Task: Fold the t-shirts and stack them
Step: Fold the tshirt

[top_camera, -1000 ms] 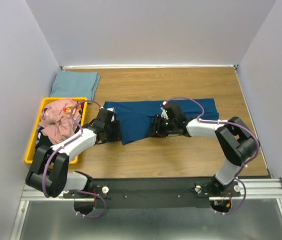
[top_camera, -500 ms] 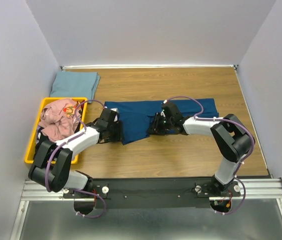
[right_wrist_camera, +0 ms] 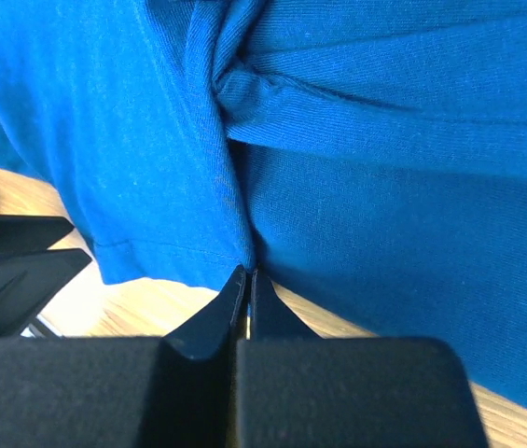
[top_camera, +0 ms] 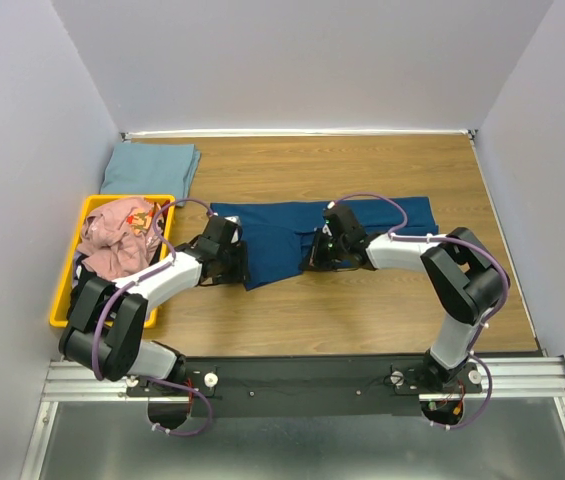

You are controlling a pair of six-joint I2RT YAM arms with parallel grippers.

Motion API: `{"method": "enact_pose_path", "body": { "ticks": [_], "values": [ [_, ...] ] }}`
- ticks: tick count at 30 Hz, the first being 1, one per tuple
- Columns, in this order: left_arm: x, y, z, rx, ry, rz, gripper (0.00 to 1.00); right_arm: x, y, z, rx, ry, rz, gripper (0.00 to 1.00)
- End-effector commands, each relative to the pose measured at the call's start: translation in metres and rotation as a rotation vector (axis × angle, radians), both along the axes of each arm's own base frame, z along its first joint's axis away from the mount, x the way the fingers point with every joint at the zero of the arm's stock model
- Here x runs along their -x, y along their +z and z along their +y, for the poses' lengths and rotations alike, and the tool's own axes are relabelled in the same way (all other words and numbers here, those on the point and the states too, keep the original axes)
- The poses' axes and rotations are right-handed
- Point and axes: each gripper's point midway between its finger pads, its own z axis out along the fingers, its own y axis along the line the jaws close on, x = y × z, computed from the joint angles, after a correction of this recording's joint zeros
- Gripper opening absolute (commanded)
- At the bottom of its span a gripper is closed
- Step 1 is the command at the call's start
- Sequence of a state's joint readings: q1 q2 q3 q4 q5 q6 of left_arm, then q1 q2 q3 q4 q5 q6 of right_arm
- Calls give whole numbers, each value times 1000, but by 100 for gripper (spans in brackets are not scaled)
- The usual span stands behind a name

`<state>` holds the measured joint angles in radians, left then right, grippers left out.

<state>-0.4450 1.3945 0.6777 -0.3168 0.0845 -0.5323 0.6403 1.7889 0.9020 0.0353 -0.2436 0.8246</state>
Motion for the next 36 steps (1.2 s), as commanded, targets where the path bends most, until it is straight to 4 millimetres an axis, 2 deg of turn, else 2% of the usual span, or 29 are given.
{"method": "enact_pose_path", "body": {
  "ticks": [1,4,6,16,21,24,31,32,36],
  "values": [
    [11,-6,1,-16,-7,48,56,9,-16,-7,54,16,28,2],
    [14,-8,2,-22,-8,60,55,9,-18,-5,51,27,36,1],
    [17,-11,4,-31,-7,73,51,8,-17,-5,50,31,30,1],
    [28,-13,0,-64,-18,113,49,5,-14,-4,52,38,12,1],
    [34,-18,3,-112,-11,144,39,4,-12,-4,51,43,1,1],
    [35,-21,4,-128,-1,151,39,4,-10,-4,50,48,-6,1],
    [43,-27,-4,-153,-28,191,36,3,-5,-4,47,50,-21,1],
    [44,-29,-4,-156,-29,200,30,3,-5,-5,49,47,-23,1],
    [45,-33,-2,-194,-25,203,19,2,-1,-5,47,47,-37,1]
  ]
}}
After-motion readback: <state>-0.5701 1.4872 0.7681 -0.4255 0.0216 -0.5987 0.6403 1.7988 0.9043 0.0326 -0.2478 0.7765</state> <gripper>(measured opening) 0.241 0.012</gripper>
